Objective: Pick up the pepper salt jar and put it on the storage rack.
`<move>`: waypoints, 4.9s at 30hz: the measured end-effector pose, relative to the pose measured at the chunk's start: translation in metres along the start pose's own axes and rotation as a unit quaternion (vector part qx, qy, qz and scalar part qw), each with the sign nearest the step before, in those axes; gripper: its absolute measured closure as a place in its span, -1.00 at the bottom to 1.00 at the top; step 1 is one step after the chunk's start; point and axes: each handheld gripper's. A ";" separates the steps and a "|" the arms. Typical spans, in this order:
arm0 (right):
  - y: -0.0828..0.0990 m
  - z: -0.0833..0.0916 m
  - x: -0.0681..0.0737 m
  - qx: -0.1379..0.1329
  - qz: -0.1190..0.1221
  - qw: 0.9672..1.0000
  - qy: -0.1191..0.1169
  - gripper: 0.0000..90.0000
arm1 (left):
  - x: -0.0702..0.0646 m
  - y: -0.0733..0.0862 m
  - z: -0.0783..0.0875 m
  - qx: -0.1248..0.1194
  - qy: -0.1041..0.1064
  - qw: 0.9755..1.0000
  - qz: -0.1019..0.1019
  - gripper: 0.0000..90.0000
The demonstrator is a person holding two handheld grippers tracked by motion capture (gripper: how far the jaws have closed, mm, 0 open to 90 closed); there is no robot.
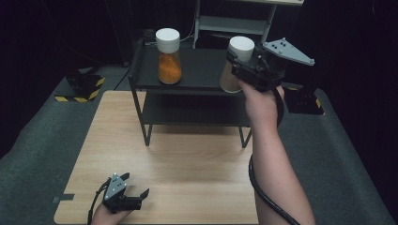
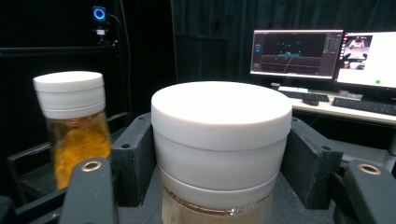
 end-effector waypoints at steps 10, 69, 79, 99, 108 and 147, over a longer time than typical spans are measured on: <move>-0.007 -0.019 0.002 0.008 0.007 1.000 0.013 -0.25 | 0.001 0.000 0.000 -0.001 0.002 1.000 0.003 -0.99; -0.017 -0.049 -0.002 0.026 -0.013 1.000 0.009 -0.72 | 0.003 0.001 0.001 -0.001 0.007 1.000 0.002 -0.99; -0.009 -0.039 -0.004 0.020 -0.021 1.000 0.000 -1.00 | 0.002 0.001 0.001 -0.002 0.005 1.000 0.001 -0.99; 0.055 0.009 -0.001 0.013 0.003 0.999 -0.039 -1.00 | 0.001 0.001 0.000 -0.005 0.004 1.000 -0.007 -0.99; 0.111 0.022 0.003 0.024 0.014 0.998 -0.065 -1.00 | 0.000 0.001 0.000 -0.005 0.001 1.000 -0.008 -0.99; 0.292 0.035 0.009 0.175 0.018 0.981 -0.084 -1.00 | -0.004 -0.001 -0.001 0.002 -0.007 1.000 -0.023 -0.99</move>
Point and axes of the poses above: each handheld gripper's, and its own axes: z roughly backward along the jaws, y roughly out of its underside, x roughly to its left, and after that the axes turned 15 degrees about x, right-handed
